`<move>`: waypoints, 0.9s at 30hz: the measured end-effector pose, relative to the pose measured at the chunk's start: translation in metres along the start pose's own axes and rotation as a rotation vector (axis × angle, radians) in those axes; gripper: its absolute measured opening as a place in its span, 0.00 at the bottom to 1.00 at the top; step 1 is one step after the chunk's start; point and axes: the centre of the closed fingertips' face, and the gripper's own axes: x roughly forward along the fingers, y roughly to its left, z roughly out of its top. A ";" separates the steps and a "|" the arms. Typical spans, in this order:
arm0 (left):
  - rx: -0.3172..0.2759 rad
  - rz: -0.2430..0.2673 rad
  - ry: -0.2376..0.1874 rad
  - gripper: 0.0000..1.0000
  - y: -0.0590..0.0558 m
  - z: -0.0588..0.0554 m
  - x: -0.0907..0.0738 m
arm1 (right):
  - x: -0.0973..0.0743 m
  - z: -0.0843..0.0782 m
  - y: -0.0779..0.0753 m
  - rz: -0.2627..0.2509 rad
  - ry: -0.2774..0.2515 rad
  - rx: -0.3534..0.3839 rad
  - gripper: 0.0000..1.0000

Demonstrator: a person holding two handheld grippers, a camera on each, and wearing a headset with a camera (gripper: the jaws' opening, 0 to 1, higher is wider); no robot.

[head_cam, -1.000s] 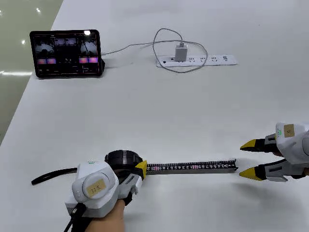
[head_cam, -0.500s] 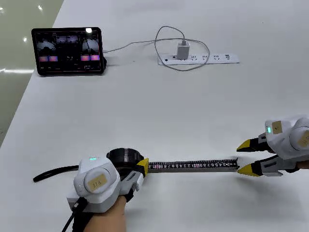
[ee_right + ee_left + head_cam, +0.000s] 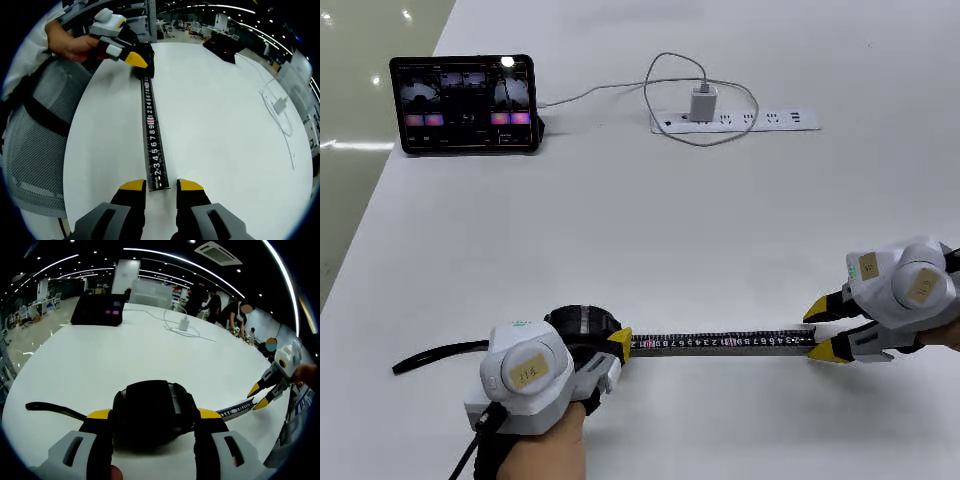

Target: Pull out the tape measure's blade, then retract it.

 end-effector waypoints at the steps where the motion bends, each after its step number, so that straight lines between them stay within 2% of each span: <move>1: -0.001 -0.002 0.001 0.61 0.000 0.000 0.000 | 0.001 -0.001 0.000 0.006 0.005 -0.003 0.20; 9: -0.006 -0.006 0.002 0.62 0.000 0.000 0.000 | 0.005 -0.001 0.003 0.026 0.025 -0.013 0.15; 22: -0.009 -0.007 0.006 0.62 0.000 -0.001 0.001 | 0.004 -0.004 0.001 -0.002 0.048 -0.057 0.12; 27: -0.008 -0.008 0.017 0.62 0.000 -0.001 0.001 | 0.006 -0.007 -0.001 -0.003 0.058 -0.048 0.12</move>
